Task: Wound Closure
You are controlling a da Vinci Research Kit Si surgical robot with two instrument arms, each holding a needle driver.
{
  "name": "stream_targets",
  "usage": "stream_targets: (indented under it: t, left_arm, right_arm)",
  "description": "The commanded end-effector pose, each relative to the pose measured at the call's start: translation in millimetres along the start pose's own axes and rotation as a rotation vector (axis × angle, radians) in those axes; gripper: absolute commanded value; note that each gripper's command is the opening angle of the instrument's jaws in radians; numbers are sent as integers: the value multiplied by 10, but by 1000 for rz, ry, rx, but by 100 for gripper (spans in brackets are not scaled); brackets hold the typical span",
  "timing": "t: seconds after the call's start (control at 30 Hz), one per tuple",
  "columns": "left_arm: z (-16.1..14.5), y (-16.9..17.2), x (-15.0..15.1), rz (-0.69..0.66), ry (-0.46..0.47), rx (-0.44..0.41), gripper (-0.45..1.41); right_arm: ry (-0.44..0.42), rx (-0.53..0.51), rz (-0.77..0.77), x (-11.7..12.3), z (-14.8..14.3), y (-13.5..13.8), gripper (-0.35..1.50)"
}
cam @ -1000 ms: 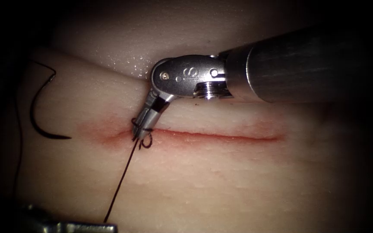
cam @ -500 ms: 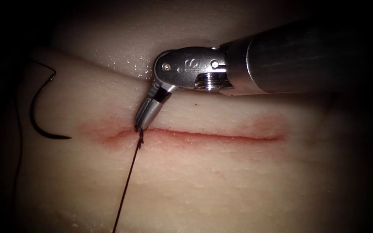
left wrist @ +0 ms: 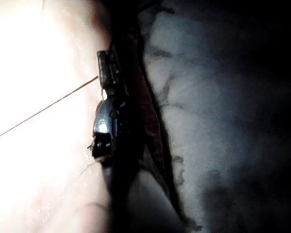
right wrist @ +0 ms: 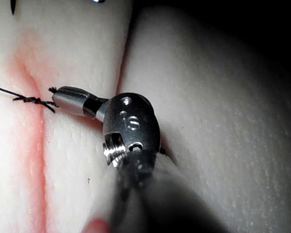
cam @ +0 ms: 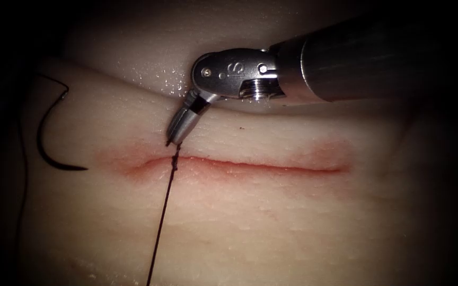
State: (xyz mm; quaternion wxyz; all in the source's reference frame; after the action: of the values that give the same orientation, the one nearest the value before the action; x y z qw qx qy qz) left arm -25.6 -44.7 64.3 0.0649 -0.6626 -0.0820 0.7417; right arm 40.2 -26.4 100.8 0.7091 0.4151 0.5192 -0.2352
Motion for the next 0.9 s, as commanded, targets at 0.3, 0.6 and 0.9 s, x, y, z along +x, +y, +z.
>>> stream_targets:
  t: [0.3, 0.6, 0.9]
  left_arm:
    - [8, 27, -4, 8, 4, -11, -45]
    - [9, 35, -8, 6, 6, -18, -45]
    - [6, 38, -10, 9, 8, -22, -45]
  right_arm:
    - [-43, -35, 2, -17, 3, 18, -35]
    - [-96, -67, 21, -32, -7, 21, -35]
    - [-112, -89, 29, -36, -10, 23, -35]
